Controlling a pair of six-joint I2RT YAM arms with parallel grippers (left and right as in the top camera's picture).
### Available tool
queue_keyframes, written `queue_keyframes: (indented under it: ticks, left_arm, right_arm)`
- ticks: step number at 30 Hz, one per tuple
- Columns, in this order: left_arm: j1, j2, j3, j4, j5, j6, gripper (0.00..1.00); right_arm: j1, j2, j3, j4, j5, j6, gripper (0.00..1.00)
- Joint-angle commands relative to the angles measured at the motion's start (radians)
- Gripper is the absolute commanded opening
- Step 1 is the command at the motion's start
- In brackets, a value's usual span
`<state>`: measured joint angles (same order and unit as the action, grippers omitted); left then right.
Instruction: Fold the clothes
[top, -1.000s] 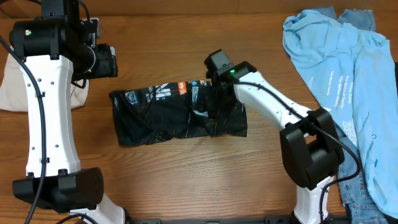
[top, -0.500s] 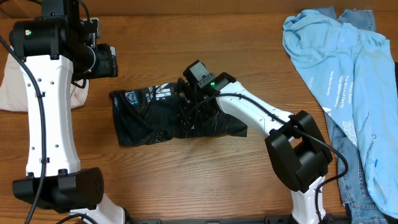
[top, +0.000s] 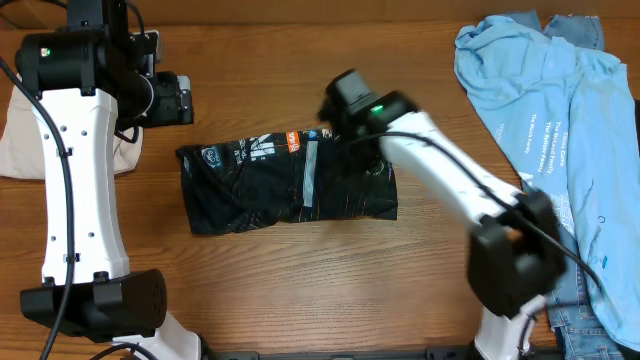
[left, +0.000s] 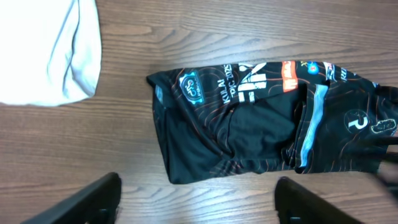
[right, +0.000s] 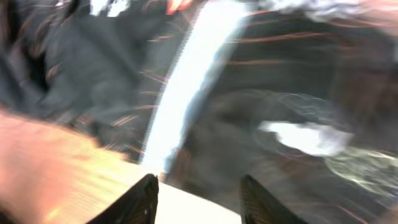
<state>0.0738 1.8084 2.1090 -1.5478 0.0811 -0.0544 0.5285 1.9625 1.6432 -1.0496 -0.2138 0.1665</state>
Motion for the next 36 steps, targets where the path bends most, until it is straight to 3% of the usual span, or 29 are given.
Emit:
queue_keyframes:
  ticks: [1,5,6,13,23,28,32,36]
  left_arm:
    - [0.006,-0.001,-0.008,-0.008,-0.029,-0.041,0.85]
    - [0.007,0.012,-0.096,0.005,-0.035,-0.066,0.88]
    - [0.007,0.016,-0.129,0.018,-0.035,-0.066,0.9]
    - [0.043,0.031,-0.441,0.191,-0.032,-0.092,0.91]
    - [0.084,0.032,-0.766,0.511,0.042,-0.032,0.93]
    - [0.085,0.053,-0.85,0.616,0.052,-0.031,0.96]
    - [0.085,0.113,-0.852,0.633,0.143,-0.005,0.96]
    - [0.085,0.19,-0.852,0.646,0.144,-0.021,0.96]
  right_arm:
    - [-0.065,-0.138,0.043,-0.061,0.269,0.071,0.48]
    - [-0.161,-0.185,0.043,-0.154,0.28,0.07,0.7]
    - [-0.183,-0.187,0.043,-0.174,0.28,0.07,0.71]
    - [-0.304,-0.188,0.04,-0.257,0.241,0.07,0.71]
    - [-0.32,-0.188,0.04,-0.254,0.234,0.071,0.71]
    - [-0.32,-0.188,0.04,-0.262,0.235,0.07,0.71]
    - [-0.32,-0.188,0.04,-0.258,0.235,0.071,0.71]
    - [-0.32,-0.188,0.04,-0.259,0.235,0.07,0.71]
